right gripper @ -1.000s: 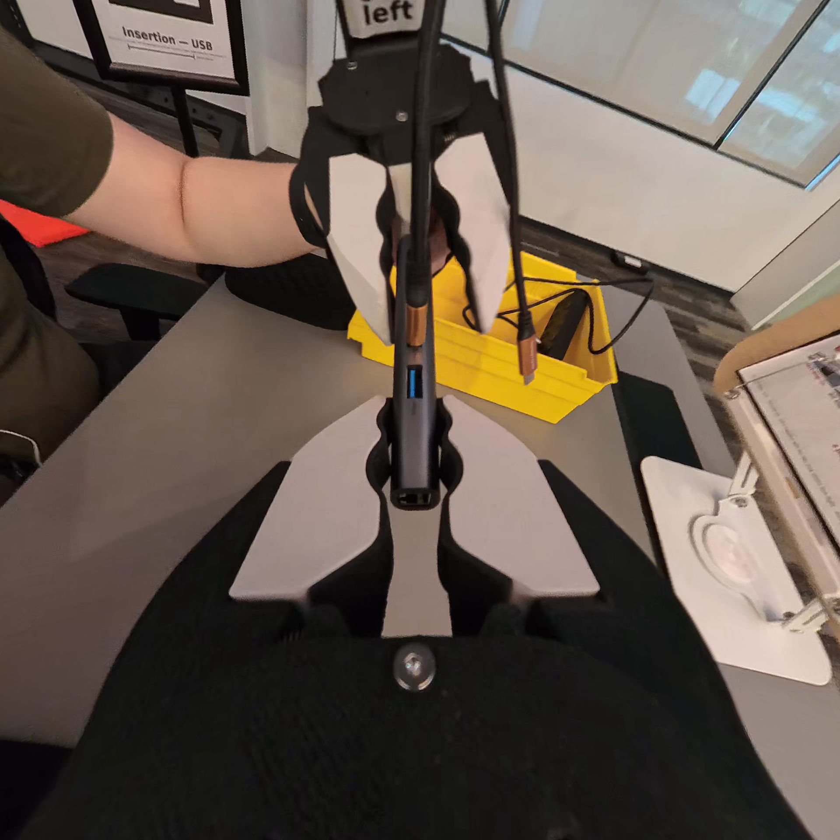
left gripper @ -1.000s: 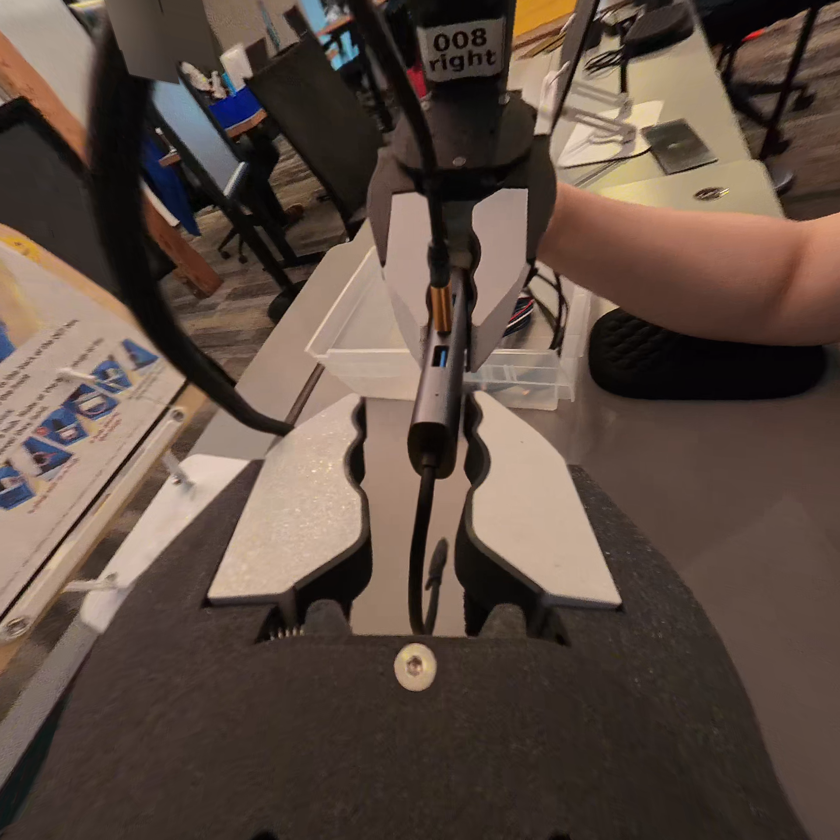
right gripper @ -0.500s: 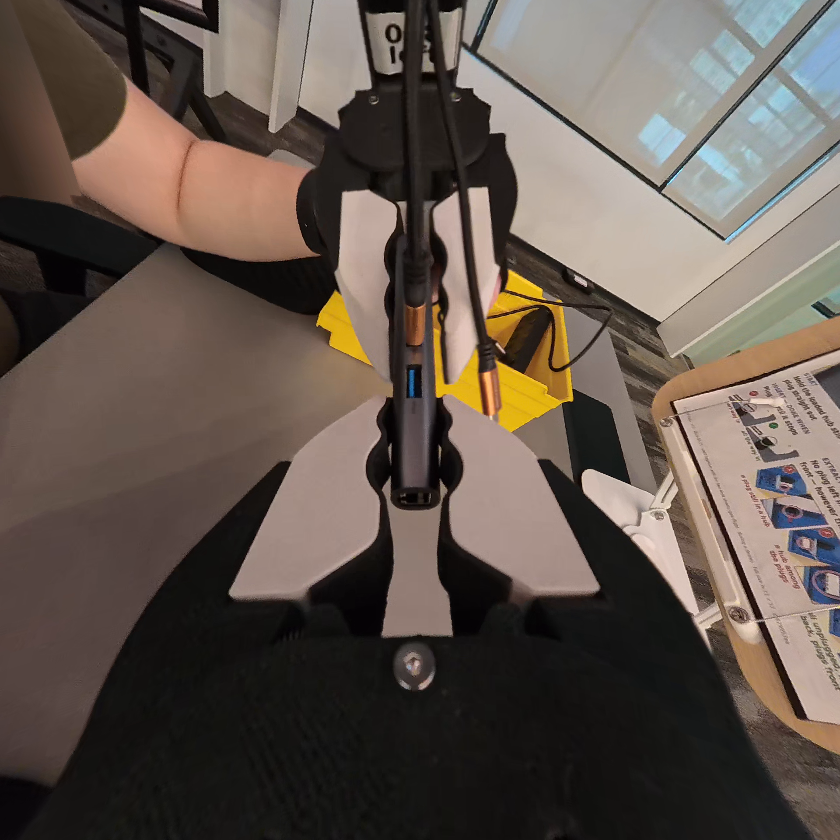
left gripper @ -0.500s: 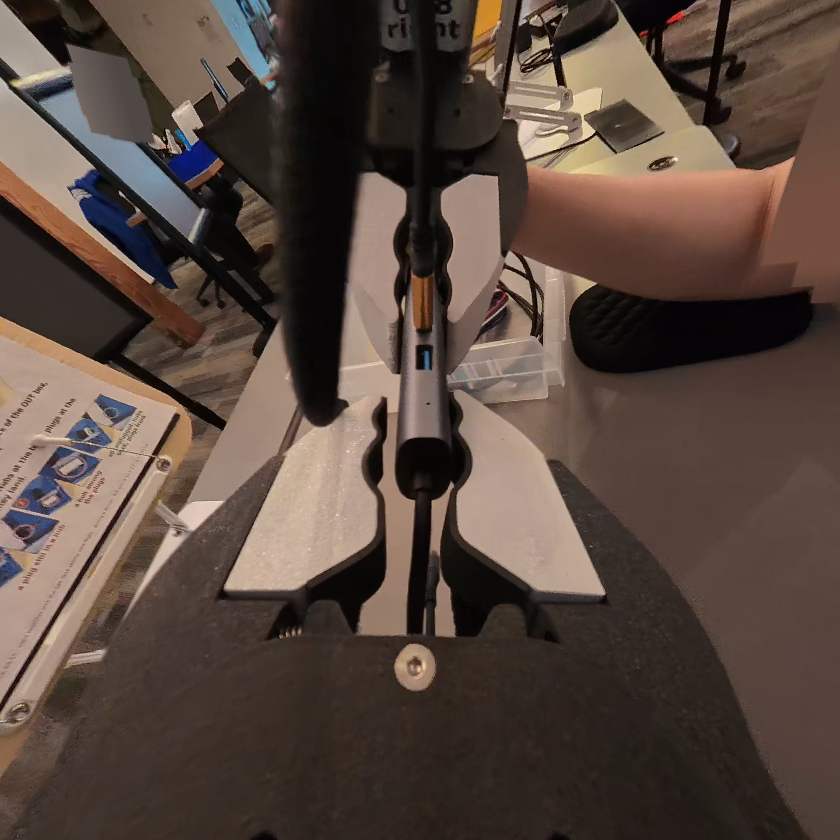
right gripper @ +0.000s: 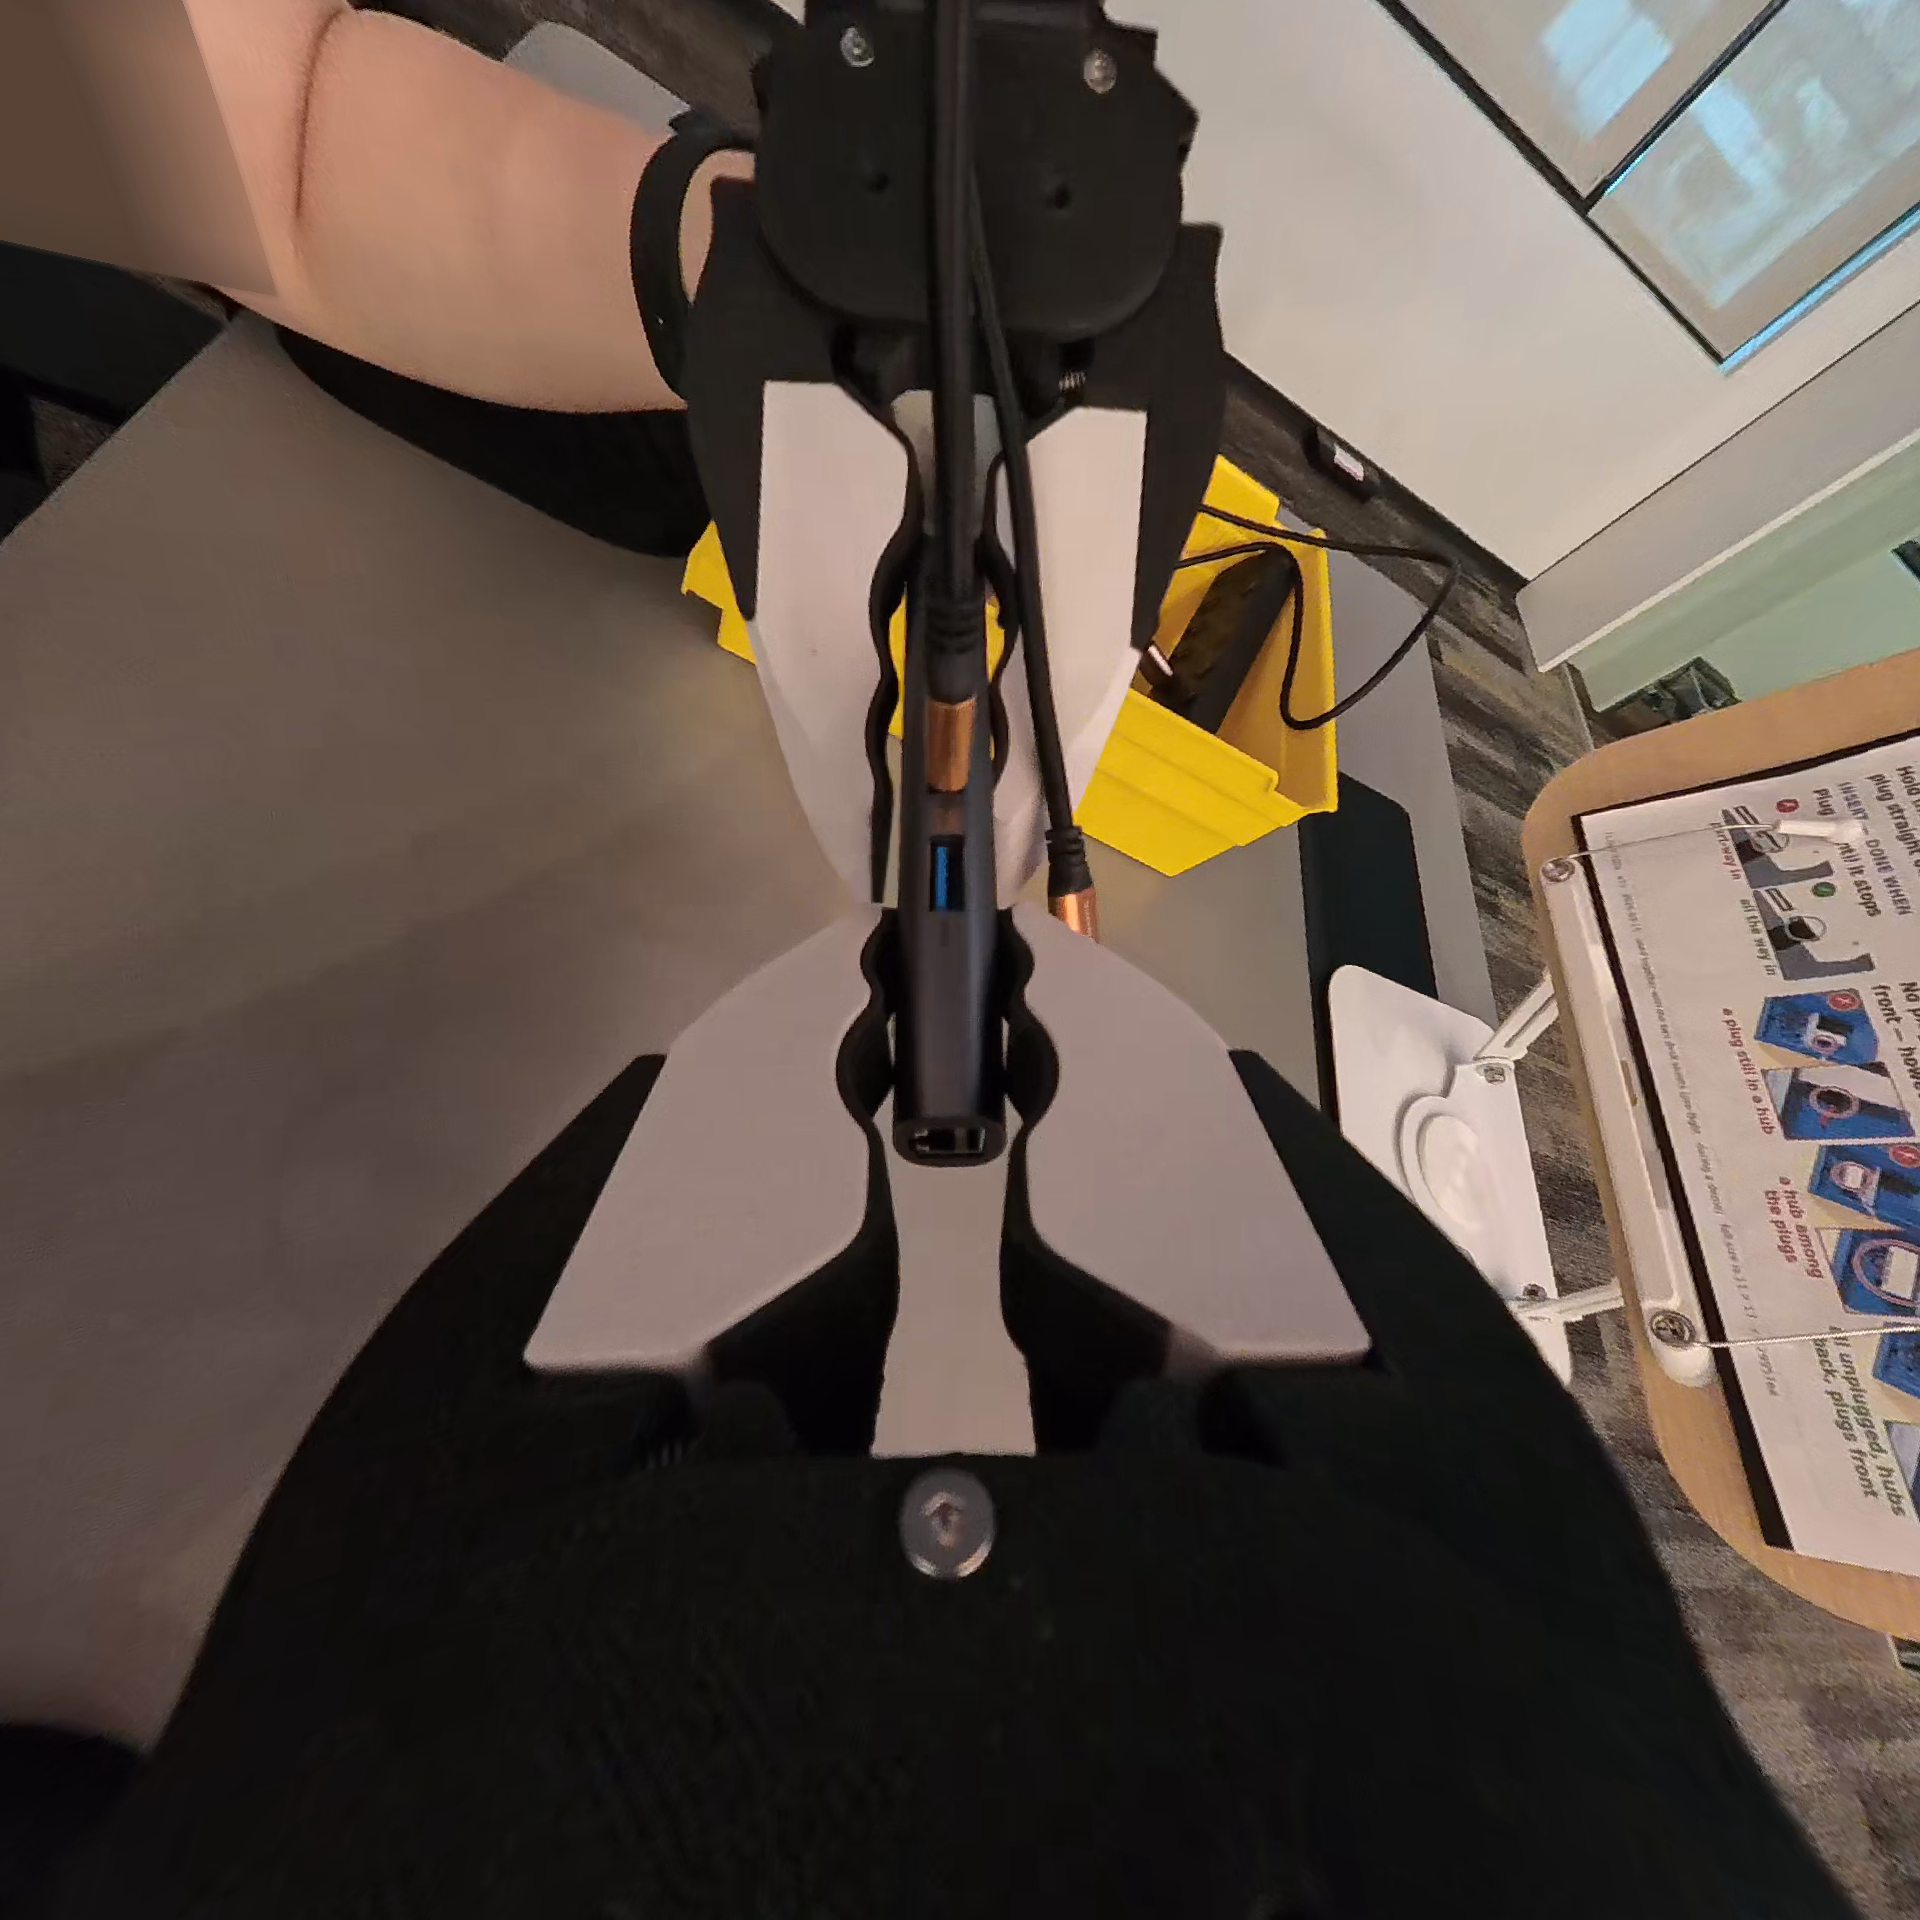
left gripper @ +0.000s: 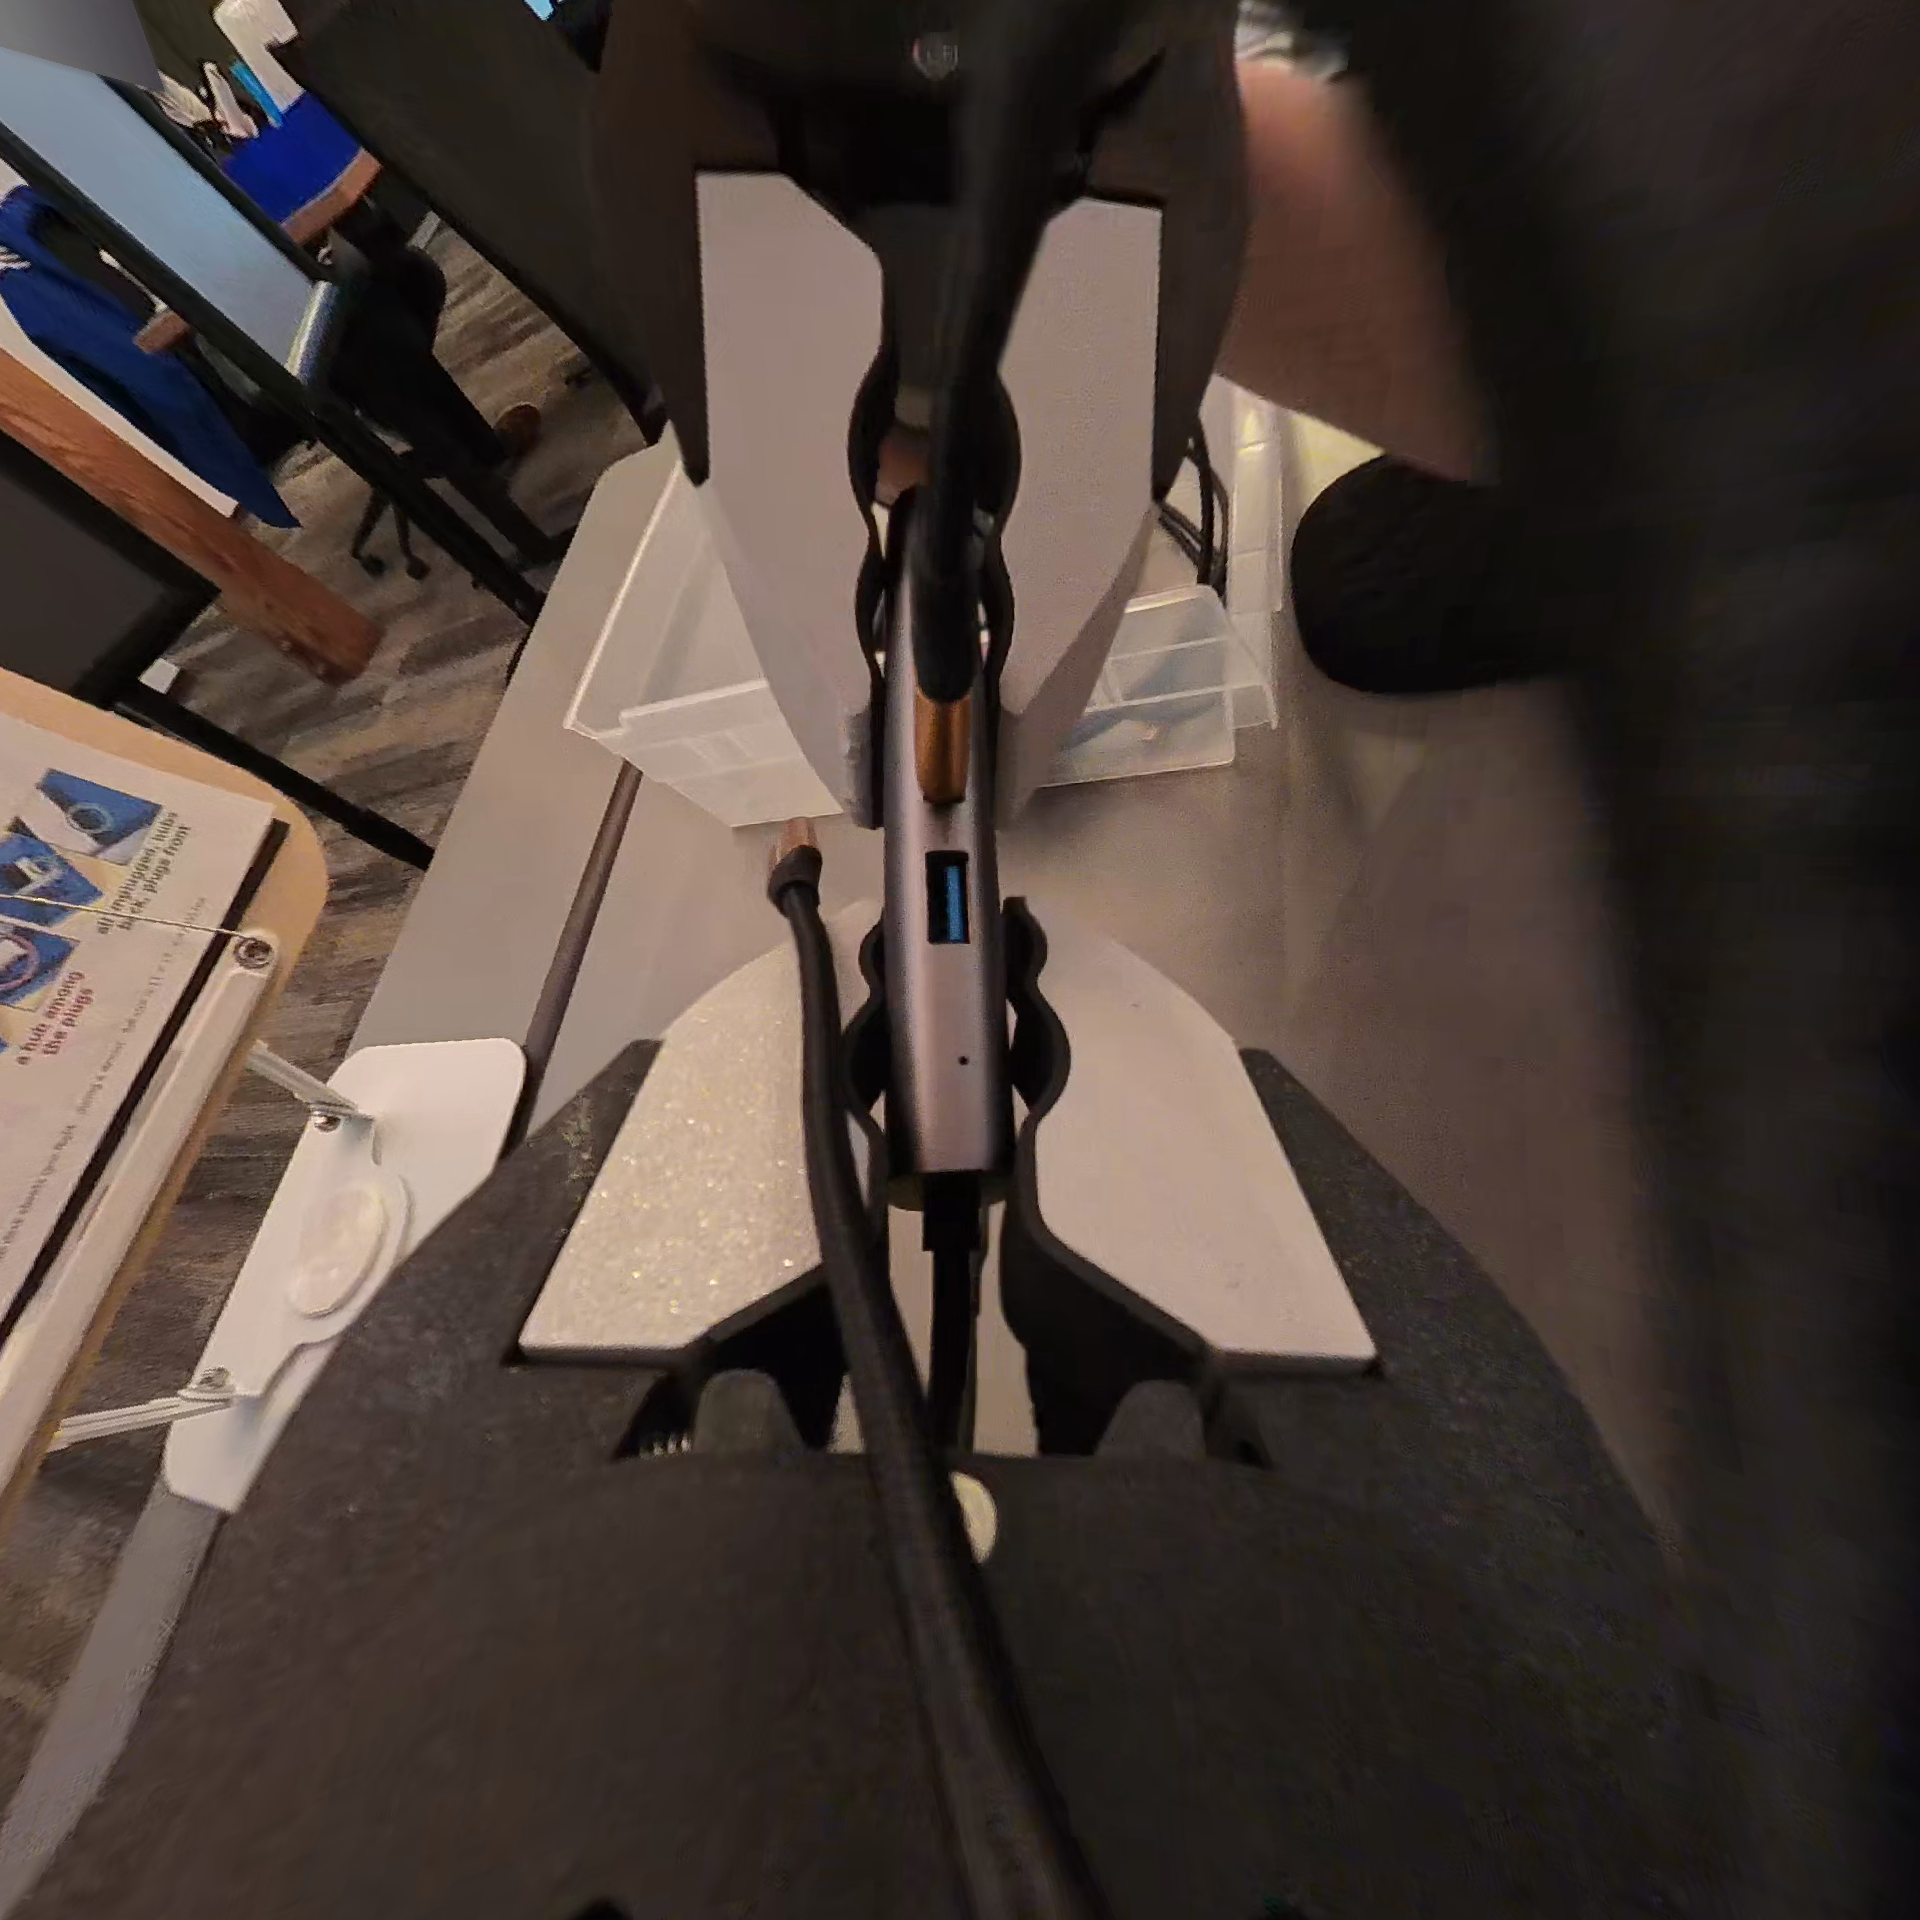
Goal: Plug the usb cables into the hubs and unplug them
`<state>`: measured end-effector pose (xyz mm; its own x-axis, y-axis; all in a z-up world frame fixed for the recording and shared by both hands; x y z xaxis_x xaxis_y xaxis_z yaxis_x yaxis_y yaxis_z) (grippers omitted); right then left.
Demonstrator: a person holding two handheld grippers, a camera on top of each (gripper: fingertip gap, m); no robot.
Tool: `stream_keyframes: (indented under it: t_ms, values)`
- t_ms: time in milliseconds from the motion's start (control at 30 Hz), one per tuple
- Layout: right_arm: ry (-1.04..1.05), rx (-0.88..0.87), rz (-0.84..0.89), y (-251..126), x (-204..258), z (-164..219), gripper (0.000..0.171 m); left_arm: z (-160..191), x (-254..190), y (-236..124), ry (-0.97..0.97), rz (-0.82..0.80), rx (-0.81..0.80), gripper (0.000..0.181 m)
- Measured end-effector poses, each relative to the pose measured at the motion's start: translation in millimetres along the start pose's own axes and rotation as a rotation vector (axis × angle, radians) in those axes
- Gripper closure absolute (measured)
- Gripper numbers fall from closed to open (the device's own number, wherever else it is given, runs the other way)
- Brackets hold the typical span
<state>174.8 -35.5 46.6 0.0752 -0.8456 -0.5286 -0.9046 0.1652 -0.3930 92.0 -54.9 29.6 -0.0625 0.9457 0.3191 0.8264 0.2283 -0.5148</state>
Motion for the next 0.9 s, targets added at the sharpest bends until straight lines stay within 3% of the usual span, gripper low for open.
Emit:
stream_keyframes:
  t_ms: [900]
  values:
    - [0.026, -0.033, 0.010, 0.3, -3.2, 1.9, 0.154, 0.3, 6.4, 0.9, -0.007, -0.036, -0.075, 0.164]
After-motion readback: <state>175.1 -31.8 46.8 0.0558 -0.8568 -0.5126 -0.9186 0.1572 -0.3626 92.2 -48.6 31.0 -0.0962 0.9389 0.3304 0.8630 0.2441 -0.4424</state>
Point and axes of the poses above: each gripper's, where its closed fingertips meet, y out along the fingers, z out of its underside, x = y × z across the jaws, the point moved 5 cm from there along -y, back along the fingers, and after that the axes turned 9 degrees about z, right-handed, at the moved point
